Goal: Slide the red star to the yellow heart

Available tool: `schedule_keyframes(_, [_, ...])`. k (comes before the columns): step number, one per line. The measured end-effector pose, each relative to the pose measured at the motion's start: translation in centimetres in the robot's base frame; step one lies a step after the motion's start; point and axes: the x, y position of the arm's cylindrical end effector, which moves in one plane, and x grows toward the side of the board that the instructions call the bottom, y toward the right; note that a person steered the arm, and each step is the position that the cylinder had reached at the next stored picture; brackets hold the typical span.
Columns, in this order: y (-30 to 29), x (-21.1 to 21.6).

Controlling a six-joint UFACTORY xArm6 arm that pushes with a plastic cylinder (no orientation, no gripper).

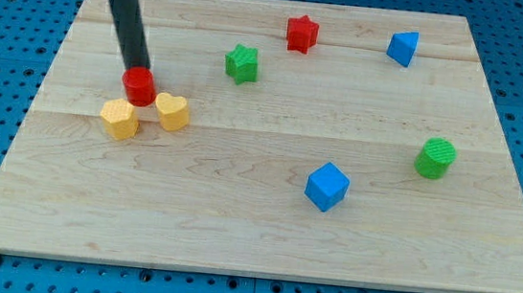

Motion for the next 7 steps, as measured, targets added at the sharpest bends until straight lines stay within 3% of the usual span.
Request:
schedule_keyframes(2, [-0.3,4.1])
schedule_keyframes(3, [-0.3,3.1])
schedule_keyframes(5, [-1.1,-6.3])
schedule_keyframes(6, [3.9,-11.1])
schedule_keyframes(7, [12.4,-12.7])
